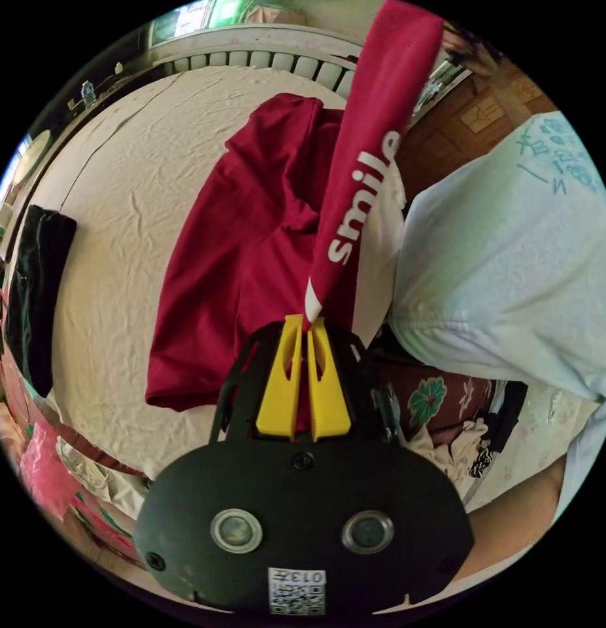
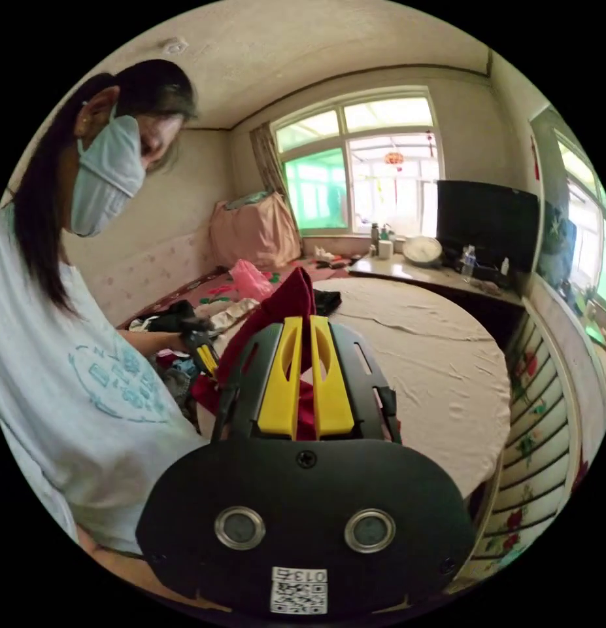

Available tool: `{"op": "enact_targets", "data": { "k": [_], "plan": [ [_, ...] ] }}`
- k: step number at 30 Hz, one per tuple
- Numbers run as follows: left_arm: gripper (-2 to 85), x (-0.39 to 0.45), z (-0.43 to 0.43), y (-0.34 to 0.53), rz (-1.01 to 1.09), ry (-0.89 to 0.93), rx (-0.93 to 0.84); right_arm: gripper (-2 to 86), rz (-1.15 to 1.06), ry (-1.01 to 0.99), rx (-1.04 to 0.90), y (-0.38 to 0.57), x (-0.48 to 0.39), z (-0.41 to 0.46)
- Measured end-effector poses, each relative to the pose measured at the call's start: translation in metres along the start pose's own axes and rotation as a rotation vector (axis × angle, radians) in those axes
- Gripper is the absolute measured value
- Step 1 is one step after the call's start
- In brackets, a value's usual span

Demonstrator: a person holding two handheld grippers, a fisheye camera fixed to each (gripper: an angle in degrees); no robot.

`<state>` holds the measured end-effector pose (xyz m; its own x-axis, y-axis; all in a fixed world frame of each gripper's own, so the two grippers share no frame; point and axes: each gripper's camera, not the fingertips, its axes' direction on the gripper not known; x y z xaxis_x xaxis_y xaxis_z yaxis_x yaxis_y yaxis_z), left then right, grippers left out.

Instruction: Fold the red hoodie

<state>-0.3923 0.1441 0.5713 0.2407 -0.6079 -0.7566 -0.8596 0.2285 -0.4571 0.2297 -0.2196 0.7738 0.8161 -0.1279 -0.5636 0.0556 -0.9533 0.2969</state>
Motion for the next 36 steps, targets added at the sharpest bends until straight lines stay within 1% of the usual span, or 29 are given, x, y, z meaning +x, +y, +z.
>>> {"op": "enact_targets", "data": {
  "k": [1,2,3,4,5,6,7,9,10,12,13,16,18,19,21,22,23,24,26,28,30,31,32,33,36],
  "plan": [
    [0.0,-0.007,-0.017,0.005,-0.006,0.023,0.012,1.7,0.033,0.043,-0.037,-0.002,0.006,0.009],
    [0.0,-0.019,-0.033,0.009,-0.041,0.015,0.036,1.7,0.089,0.113,-0.120,-0.006,0.020,0.029],
    [0.0,-0.026,-0.041,0.011,-0.064,0.005,0.056,1.7,0.133,0.142,-0.196,-0.007,0.034,0.052],
    [0.1,-0.044,-0.052,0.013,-0.110,0.018,0.100,1.7,0.161,0.148,-0.225,-0.006,0.042,0.065],
    [0.2,-0.065,-0.053,0.010,-0.146,0.085,0.119,1.8,0.213,0.156,-0.277,-0.003,0.058,0.091],
    [0.2,-0.076,-0.049,0.006,-0.164,0.132,0.109,1.9,0.264,0.149,-0.345,0.004,0.075,0.120],
    [0.3,-0.095,-0.035,-0.004,-0.189,0.201,0.056,2.0,0.295,0.146,-0.384,0.008,0.083,0.135],
    [0.5,-0.111,-0.012,-0.019,-0.213,0.189,-0.026,2.3,0.408,0.150,-0.538,0.029,0.112,0.191],
    [0.7,-0.121,0.001,-0.026,-0.239,0.186,-0.075,2.4,0.422,0.160,-0.568,0.034,0.117,0.202],
    [1.0,-0.131,0.011,-0.032,-0.282,0.241,-0.086,3.1,0.455,0.199,-0.716,0.052,0.129,0.241],
    [1.4,-0.131,0.010,-0.033,-0.290,0.270,-0.089,3.4,0.453,0.193,-0.727,0.052,0.129,0.246],
    [3.0,-0.118,-0.010,-0.023,-0.274,0.283,-0.087,7.1,0.417,0.198,-0.720,0.034,0.125,0.239],
    [4.5,-0.110,-0.030,-0.008,-0.292,0.281,-0.049,9.2,0.403,0.277,-0.667,0.014,0.130,0.216],
    [5.2,-0.106,-0.047,0.004,-0.319,0.241,-0.003,9.3,0.409,0.297,-0.645,0.009,0.134,0.210],
    [5.6,-0.104,-0.072,0.021,-0.381,0.207,0.146,9.7,0.465,0.321,-0.571,-0.007,0.154,0.198],
    [5.5,-0.107,-0.082,0.029,-0.441,0.171,0.250,9.7,0.479,0.313,-0.559,-0.010,0.160,0.200],
    [5.6,-0.108,-0.085,0.029,-0.496,0.096,0.309,9.9,0.501,0.293,-0.556,-0.015,0.172,0.209],
    [5.6,-0.108,-0.082,0.026,-0.509,0.051,0.309,10.2,0.508,0.273,-0.581,-0.018,0.183,0.224],
    [5.5,-0.112,-0.056,0.000,-0.570,-0.094,0.180,10.3,0.529,0.232,-0.623,-0.023,0.197,0.248],
    [5.1,-0.118,-0.032,-0.018,-0.578,-0.088,0.142,9.6,0.563,0.179,-0.648,-0.026,0.207,0.268],
    [3.7,-0.120,-0.010,-0.030,-0.585,-0.069,0.096,6.0,0.580,0.114,-0.708,-0.030,0.212,0.291],
    [2.1,-0.116,-0.006,-0.032,-0.588,-0.106,0.105,4.8,0.575,0.113,-0.718,-0.032,0.211,0.295],
    [1.3,-0.114,-0.003,-0.029,-0.609,-0.119,0.102,3.8,0.514,0.132,-0.751,-0.040,0.204,0.301],
    [0.9,-0.113,-0.002,-0.027,-0.613,-0.109,0.105,3.1,0.440,0.198,-0.782,-0.049,0.198,0.304],
    [0.2,-0.099,0.008,-0.015,-0.634,-0.118,0.111,2.3,0.353,0.293,-0.720,-0.066,0.193,0.291]
  ]
}}
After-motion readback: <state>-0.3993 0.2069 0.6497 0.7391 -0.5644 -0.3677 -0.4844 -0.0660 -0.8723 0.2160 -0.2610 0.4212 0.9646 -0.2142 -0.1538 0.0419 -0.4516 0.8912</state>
